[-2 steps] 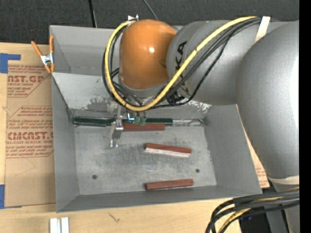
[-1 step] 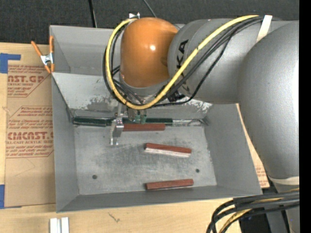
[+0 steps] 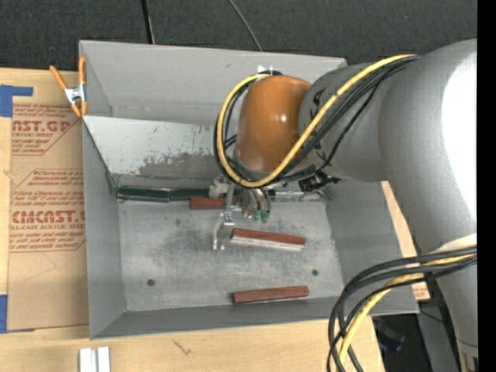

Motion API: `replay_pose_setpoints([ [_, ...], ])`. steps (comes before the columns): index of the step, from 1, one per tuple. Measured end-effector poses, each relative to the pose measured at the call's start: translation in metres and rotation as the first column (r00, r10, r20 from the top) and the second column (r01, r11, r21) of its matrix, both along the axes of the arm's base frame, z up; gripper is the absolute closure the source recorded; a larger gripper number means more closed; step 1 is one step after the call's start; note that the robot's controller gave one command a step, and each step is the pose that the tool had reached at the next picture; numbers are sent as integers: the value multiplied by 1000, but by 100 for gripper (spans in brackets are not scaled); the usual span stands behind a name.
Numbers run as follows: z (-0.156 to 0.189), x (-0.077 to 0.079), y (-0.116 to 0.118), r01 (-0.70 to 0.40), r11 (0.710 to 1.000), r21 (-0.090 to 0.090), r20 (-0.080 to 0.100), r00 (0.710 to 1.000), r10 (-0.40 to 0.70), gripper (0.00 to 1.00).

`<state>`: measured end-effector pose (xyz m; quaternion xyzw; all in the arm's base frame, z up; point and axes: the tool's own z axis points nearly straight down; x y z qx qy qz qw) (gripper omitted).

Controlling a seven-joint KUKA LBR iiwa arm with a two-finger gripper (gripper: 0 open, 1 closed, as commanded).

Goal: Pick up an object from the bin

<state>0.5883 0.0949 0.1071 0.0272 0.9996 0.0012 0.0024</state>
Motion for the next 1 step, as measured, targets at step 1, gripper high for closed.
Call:
replay_pose_setpoints([
  [1, 3, 3, 6, 48, 999, -1, -3, 999, -48, 0],
])
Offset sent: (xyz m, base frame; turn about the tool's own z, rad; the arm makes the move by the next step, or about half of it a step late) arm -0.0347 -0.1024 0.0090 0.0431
